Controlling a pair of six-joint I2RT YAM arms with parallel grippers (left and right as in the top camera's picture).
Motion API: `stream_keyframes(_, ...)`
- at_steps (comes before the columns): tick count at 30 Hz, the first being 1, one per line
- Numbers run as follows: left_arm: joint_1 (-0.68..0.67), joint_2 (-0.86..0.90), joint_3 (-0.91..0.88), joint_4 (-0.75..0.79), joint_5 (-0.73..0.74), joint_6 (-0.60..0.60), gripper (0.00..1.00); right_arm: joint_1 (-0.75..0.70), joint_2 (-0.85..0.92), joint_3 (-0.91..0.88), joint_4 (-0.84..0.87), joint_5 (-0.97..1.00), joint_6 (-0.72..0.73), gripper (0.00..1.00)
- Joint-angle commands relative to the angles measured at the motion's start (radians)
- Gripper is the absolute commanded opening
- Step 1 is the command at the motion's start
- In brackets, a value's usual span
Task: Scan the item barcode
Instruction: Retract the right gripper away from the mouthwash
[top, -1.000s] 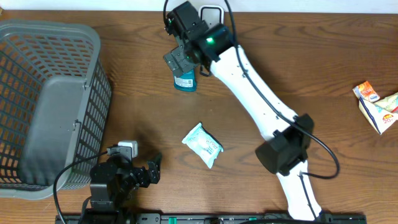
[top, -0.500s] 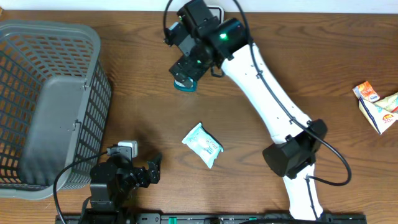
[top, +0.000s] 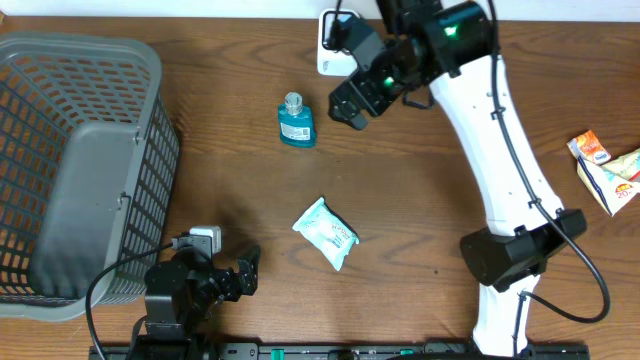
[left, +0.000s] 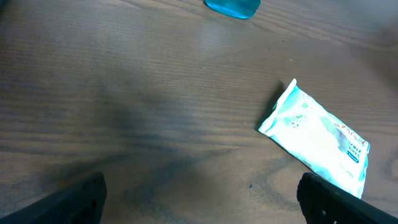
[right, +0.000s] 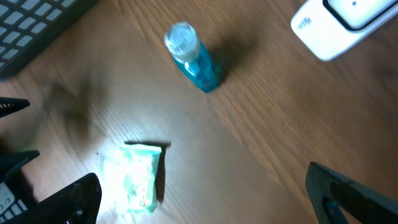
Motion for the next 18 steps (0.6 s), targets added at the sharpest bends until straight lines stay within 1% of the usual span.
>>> stream_keyframes(1, 0.003, -0.002, -0.010, -0.012, -0.006, -0.005, 0.98, -0.032, -0.071, 0.005, -0.031, -0.041, -0.027, 0.99)
stream_keyframes(8, 0.003, -0.002, -0.010, -0.012, -0.006, -0.005, 0.98, -0.069, -0.288, -0.011, -0.104, -0.023, -0.027, 0.99)
stream_keyframes(11, 0.003, -0.002, -0.010, -0.012, -0.006, -0.005, 0.98, -0.069, -0.408, -0.100, -0.099, 0.011, -0.027, 0.99)
stream_keyframes(13, 0.003, -0.002, -0.010, -0.012, -0.006, -0.005, 0.98, -0.069, -0.499, -0.228, -0.036, 0.011, -0.026, 0.99)
stream_keyframes(14, 0.003, -0.002, -0.010, -0.012, -0.006, -0.005, 0.98, -0.069, -0.576, -0.366, 0.051, 0.014, -0.011, 0.99)
stream_keyframes(16, 0.003, -0.002, -0.010, -0.012, -0.006, -0.005, 0.98, -0.069, -0.674, -0.577, 0.197, 0.027, 0.029, 0.99)
stream_keyframes(18, 0.003, -0.002, -0.010, -0.012, -0.006, -0.005, 0.98, -0.069, -0.770, -0.825, 0.407, 0.045, 0.085, 0.99)
